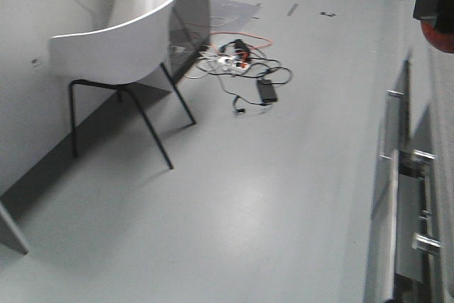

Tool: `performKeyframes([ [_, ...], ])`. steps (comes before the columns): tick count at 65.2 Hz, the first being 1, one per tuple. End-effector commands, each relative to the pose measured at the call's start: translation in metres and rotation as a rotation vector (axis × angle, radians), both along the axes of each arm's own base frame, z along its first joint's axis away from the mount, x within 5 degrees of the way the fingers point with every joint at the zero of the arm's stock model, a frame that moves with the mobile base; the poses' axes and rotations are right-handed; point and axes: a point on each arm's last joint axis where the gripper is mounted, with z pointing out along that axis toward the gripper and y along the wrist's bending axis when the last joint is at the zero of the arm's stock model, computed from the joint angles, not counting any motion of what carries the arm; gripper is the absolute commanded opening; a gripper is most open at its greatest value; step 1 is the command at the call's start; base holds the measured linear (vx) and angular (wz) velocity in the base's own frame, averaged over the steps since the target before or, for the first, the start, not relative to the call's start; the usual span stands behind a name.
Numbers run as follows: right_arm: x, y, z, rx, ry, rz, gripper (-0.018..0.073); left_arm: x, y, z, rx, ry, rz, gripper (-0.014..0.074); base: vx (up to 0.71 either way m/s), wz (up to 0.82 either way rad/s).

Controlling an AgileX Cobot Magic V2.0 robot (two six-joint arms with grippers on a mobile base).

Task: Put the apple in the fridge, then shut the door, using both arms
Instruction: 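Drive the base away from the counter holding the apple in the right gripper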

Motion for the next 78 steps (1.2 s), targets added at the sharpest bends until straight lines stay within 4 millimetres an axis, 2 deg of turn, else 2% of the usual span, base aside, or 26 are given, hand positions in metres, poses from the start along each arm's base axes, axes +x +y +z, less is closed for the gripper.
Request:
performKeyframes([
  [1, -0.0074, -0.0011, 0.0256, -0.002, -0.143, -0.011, 0.0228, -0.0006, 0.0001, 0.0026, -0.004, -0.077, -0.001, -0.0007, 0.04, 0.53],
  [78, -0.0073, -0.0011, 0.0258, -0.002, -0.145, -0.011, 0.0228, -0.0006, 0.0001, 0.0026, -0.004, -0.077, -0.001, -0.0007, 0.03, 0.50],
])
